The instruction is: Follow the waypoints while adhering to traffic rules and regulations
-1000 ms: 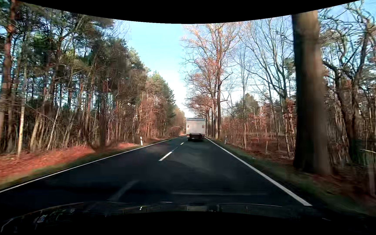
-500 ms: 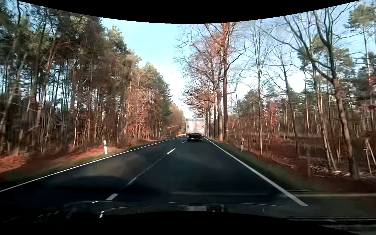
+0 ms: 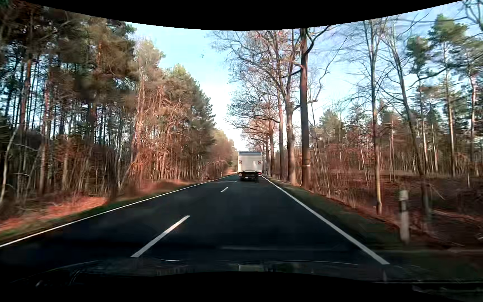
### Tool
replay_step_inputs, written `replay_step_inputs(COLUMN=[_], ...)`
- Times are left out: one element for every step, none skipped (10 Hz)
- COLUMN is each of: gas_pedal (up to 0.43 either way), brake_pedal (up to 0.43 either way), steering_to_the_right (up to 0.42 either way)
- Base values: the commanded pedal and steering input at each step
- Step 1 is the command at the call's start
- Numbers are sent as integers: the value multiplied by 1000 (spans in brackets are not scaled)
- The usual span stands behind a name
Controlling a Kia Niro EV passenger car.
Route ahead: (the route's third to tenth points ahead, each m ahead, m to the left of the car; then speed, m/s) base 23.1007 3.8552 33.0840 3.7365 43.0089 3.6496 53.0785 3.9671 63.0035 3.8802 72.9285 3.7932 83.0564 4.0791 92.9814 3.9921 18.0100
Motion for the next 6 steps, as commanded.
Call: replay_step_inputs(gas_pedal=[130,130,130,130,130,130], brake_pedal=[0,0,0,0,0,0], steering_to_the_right=[-3,-3,-2,-3,-3,-3])
